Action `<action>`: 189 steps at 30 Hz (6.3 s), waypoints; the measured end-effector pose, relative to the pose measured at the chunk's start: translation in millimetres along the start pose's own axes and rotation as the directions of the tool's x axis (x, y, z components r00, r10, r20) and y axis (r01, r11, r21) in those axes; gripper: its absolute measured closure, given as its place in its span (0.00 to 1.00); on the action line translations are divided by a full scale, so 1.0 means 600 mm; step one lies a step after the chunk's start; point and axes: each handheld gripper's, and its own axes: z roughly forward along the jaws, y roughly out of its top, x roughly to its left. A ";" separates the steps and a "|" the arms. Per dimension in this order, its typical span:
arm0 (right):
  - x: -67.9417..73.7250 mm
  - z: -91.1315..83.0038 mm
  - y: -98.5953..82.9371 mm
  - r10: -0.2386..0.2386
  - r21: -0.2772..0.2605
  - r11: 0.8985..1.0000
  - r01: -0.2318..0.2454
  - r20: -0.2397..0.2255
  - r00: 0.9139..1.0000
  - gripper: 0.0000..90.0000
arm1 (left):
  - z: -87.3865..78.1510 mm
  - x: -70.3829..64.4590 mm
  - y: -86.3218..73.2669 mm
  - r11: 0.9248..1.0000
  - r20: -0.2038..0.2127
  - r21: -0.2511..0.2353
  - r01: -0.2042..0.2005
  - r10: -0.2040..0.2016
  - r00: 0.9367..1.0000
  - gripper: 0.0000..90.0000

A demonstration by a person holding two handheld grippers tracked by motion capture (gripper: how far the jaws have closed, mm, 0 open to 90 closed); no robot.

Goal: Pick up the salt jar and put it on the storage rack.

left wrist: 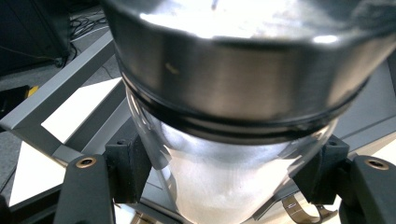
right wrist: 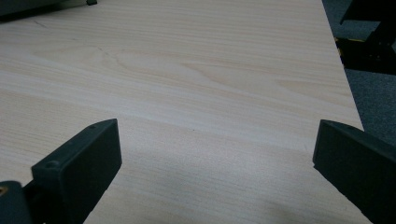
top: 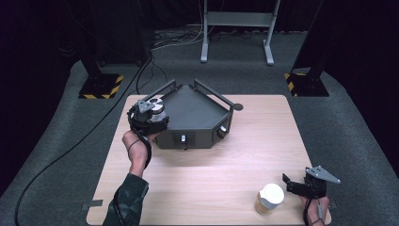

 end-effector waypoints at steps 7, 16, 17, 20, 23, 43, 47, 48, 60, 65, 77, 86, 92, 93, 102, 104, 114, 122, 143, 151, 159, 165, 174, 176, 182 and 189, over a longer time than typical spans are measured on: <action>0.000 0.000 0.000 0.000 0.000 1.000 0.000 -0.001 1.000 0.00 | 0.008 -0.001 0.009 1.000 -0.016 0.008 -0.003 0.003 1.000 0.35; 0.000 0.000 -0.001 -0.001 -0.002 1.000 0.001 0.000 1.000 0.00 | 0.020 0.000 0.008 1.000 -0.020 0.002 -0.007 0.007 1.000 0.35; 0.000 0.000 -0.001 -0.001 -0.002 1.000 0.001 0.000 1.000 0.00 | 0.020 0.000 0.008 1.000 -0.020 0.002 -0.007 0.007 1.000 0.35; 0.000 0.000 -0.001 -0.002 -0.002 1.000 0.002 0.001 1.000 0.00 | 0.026 0.000 0.007 1.000 -0.028 0.006 -0.002 0.002 1.000 0.35; 0.000 0.000 -0.001 -0.002 -0.003 1.000 0.002 0.001 1.000 0.00 | 0.030 0.001 0.006 1.000 -0.032 0.007 0.004 -0.004 0.999 0.35; 0.001 0.000 -0.001 -0.004 -0.003 1.000 0.004 0.003 1.000 0.00 | 0.053 0.004 -0.003 0.999 -0.046 0.033 0.016 -0.014 0.999 0.35; 0.001 -0.001 -0.001 -0.005 -0.004 1.000 0.005 0.003 1.000 0.00 | 0.055 0.006 -0.004 0.999 -0.045 0.035 0.021 -0.019 0.999 0.35; 0.002 -0.001 -0.001 -0.005 -0.004 1.000 0.005 0.003 1.000 0.00 | 0.055 0.006 -0.004 0.999 -0.045 0.036 0.020 -0.018 0.999 0.35; 0.002 -0.001 -0.001 -0.005 -0.004 1.000 0.005 0.004 1.000 0.00 | 0.056 0.016 -0.013 0.999 -0.028 0.023 0.045 -0.045 0.999 0.35; 0.002 0.000 -0.001 -0.006 -0.003 1.000 0.006 0.004 1.000 0.00 | 0.056 0.016 -0.017 0.999 -0.028 0.016 0.046 -0.045 0.999 0.35; 0.001 0.000 0.000 -0.006 0.000 1.000 0.006 0.003 1.000 0.01 | 0.056 0.014 -0.029 0.999 -0.031 -0.010 0.050 -0.050 0.998 0.35; 0.002 0.000 0.001 -0.008 0.002 1.000 0.008 0.003 1.000 0.01 | 0.056 0.014 -0.026 0.999 -0.031 -0.005 0.049 -0.049 0.998 0.35; 0.002 0.000 0.001 -0.008 0.002 1.000 0.008 0.002 1.000 0.01 | 0.056 0.015 -0.022 0.999 -0.030 0.006 0.048 -0.048 0.998 0.35; 0.002 0.000 0.000 -0.008 0.002 1.000 0.008 0.003 1.000 0.01 | 0.058 0.021 -0.018 0.998 -0.010 0.014 0.054 -0.054 0.999 0.32; 0.002 0.000 0.001 -0.008 0.003 1.000 0.008 0.004 1.000 0.01 | 0.051 -0.015 -0.012 1.000 -0.103 0.026 0.010 -0.007 0.995 0.00; 0.002 0.000 0.001 -0.009 0.003 1.000 0.009 0.005 1.000 0.01 | 0.043 -0.023 -0.013 1.000 -0.122 0.012 -0.004 0.006 0.992 0.00; 0.003 0.000 0.001 -0.012 0.003 1.000 0.012 0.006 1.000 0.01 | -0.015 -0.033 -0.033 0.997 -0.096 -0.011 -0.082 0.080 0.992 0.00; 0.003 0.001 0.001 -0.013 0.004 1.000 0.013 0.003 1.000 0.01 | -0.057 -0.046 -0.103 0.995 -0.101 -0.015 -0.097 0.095 0.990 0.00; 0.006 0.002 0.004 -0.017 0.014 1.000 0.017 0.008 1.000 0.00 | -0.035 -0.036 -0.247 0.976 -0.040 0.215 -0.042 0.052 0.998 0.00; 0.004 0.003 0.005 -0.018 0.018 1.000 0.018 0.005 1.000 0.00 | -0.022 -0.036 -0.257 0.966 -0.039 0.257 -0.024 0.035 0.999 0.00; 0.002 0.003 0.005 -0.012 0.018 1.000 0.012 0.000 1.000 0.00 | -0.027 -0.023 -0.277 0.972 -0.025 0.230 0.046 -0.042 0.999 0.00; 0.001 0.002 0.005 -0.007 0.015 1.000 0.007 0.001 1.000 0.00 | -0.026 -0.020 -0.277 0.972 -0.018 0.229 0.045 -0.042 0.999 0.00; 0.004 0.002 0.003 -0.007 0.011 1.000 0.007 0.010 1.000 0.01 | -0.026 -0.020 -0.278 0.972 -0.020 0.229 0.047 -0.044 0.999 0.00; 0.003 0.002 0.005 -0.004 0.016 1.000 0.003 0.009 1.000 0.00 | -0.026 -0.020 -0.278 0.972 -0.020 0.228 0.047 -0.043 0.999 0.00; 0.005 0.003 0.006 -0.007 0.019 1.000 0.007 0.013 1.000 0.01 | -0.026 -0.020 -0.278 0.972 -0.020 0.229 0.047 -0.044 0.999 0.00; 0.006 0.003 0.005 -0.009 0.019 1.000 0.008 0.016 1.000 0.01 | -0.027 -0.020 -0.278 0.972 -0.020 0.229 0.047 -0.044 0.999 0.00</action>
